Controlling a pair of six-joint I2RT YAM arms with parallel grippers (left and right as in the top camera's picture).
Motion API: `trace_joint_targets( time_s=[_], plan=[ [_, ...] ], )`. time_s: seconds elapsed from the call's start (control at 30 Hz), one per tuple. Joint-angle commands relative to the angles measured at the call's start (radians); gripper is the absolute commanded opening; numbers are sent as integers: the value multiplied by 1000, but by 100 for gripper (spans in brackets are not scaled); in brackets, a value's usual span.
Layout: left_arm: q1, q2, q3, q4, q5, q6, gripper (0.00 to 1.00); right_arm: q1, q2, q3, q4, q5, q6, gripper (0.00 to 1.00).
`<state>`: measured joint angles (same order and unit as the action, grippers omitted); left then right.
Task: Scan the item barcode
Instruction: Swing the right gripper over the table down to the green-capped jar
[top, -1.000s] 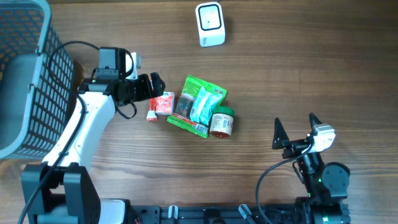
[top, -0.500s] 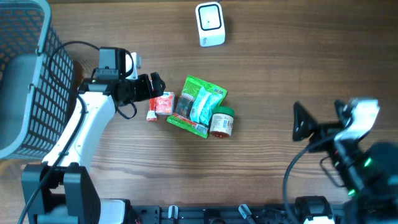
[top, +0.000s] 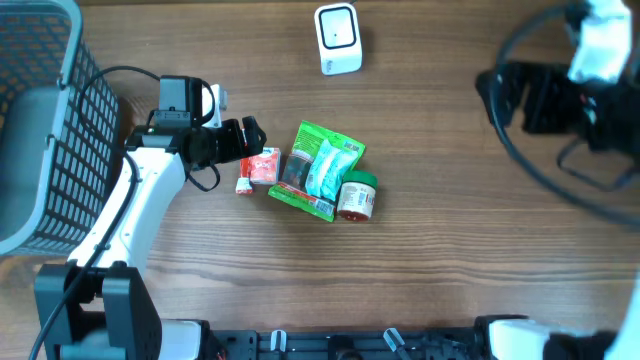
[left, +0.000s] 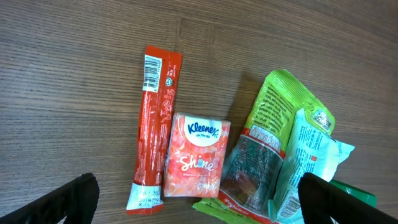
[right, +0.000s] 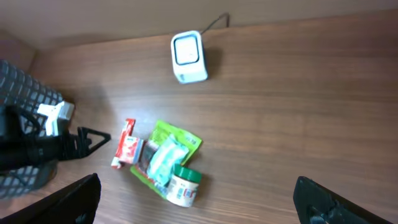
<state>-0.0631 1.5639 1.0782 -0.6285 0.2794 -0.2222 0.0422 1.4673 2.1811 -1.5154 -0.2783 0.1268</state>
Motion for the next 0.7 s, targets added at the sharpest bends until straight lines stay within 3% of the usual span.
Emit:
trace_joint_targets(
  time_s=[0.0, 0.03, 0.1, 0.13, 0.4, 0.67],
  plan=[
    [8, -11, 14, 3, 8, 2, 100, -3, 87, 23, -63, -63, -16, 100],
    [8, -11, 14, 3, 8, 2, 100, -3, 109, 23, -94, -63, -14, 100],
    [8, -11, 14, 3, 8, 2, 100, -2, 132, 6, -93, -71, -9, 86],
    [8, -11, 14, 3, 8, 2, 100, 0, 143, -21, -93, -77, 31, 85],
    [8, -11, 14, 3, 8, 2, 100, 75, 180, -246, -55, -68, 135, 85],
    [8, -11, 14, 3, 8, 2, 100, 210, 181, -579, 204, -59, 217, 85]
  ],
)
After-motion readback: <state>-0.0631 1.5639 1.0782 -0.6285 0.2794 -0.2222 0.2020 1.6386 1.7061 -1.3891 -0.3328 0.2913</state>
